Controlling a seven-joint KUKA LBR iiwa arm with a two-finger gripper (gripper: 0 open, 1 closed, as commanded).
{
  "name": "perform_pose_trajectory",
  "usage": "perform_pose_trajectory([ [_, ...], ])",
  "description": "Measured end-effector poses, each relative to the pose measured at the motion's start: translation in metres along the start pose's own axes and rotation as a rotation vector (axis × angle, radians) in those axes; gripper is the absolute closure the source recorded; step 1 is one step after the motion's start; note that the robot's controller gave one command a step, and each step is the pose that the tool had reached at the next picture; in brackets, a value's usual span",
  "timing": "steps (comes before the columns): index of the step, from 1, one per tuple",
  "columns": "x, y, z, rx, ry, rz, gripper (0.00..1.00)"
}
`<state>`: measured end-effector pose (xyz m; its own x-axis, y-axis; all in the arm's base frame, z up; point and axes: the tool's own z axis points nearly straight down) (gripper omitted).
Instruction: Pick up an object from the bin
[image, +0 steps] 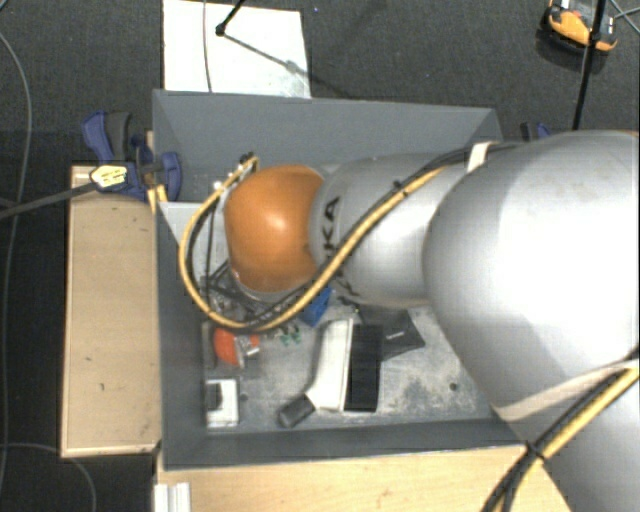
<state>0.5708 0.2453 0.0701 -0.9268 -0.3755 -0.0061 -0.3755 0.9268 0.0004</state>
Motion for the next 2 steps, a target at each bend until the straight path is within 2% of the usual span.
perform_pose_trajectory([
  [1, 0.0044, -0.01, -0.0019, -0.003, -0.004, 0.023, 0.0],
  [2, 0.0005, -0.004, -0.0014, -0.001, -0.006, 0.011, 0.0],
])
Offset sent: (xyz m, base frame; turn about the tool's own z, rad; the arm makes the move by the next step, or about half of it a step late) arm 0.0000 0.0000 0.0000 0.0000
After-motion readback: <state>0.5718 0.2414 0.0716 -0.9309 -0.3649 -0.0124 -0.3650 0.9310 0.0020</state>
